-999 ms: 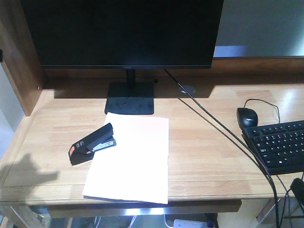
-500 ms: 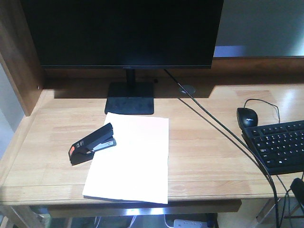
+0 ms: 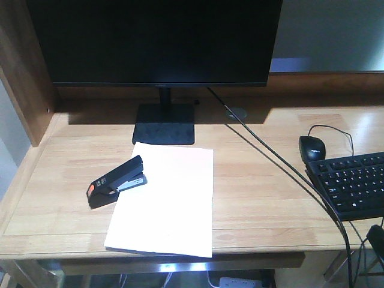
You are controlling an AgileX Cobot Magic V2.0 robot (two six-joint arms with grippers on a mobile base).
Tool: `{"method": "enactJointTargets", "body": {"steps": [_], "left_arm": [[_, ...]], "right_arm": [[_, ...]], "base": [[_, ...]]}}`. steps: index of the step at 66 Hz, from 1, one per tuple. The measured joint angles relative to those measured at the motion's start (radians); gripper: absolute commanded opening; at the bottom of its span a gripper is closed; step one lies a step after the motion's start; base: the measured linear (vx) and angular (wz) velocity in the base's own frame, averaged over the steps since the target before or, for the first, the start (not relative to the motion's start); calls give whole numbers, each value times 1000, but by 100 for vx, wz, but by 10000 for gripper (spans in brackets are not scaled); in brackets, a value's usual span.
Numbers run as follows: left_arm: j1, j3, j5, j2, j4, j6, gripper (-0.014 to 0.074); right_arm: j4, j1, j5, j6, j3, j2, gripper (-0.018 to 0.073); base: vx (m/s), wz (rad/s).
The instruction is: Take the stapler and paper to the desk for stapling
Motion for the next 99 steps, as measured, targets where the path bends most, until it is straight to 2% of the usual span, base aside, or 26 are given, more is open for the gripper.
{"method": "enactJointTargets", "body": {"steps": [15,31,99], "left_arm": [[0,165,-2,-166,0,-2,-7],[0,224,-69,-187,1,-2,-7],[0,231,-73,-187,3,-2,-7]], "right_arm": [[0,0,0,0,0,0,589],[0,0,0,-1,0,0,589],[0,0,0,-1,0,0,589]], "base": [[0,0],[0,0],[0,0]]}}
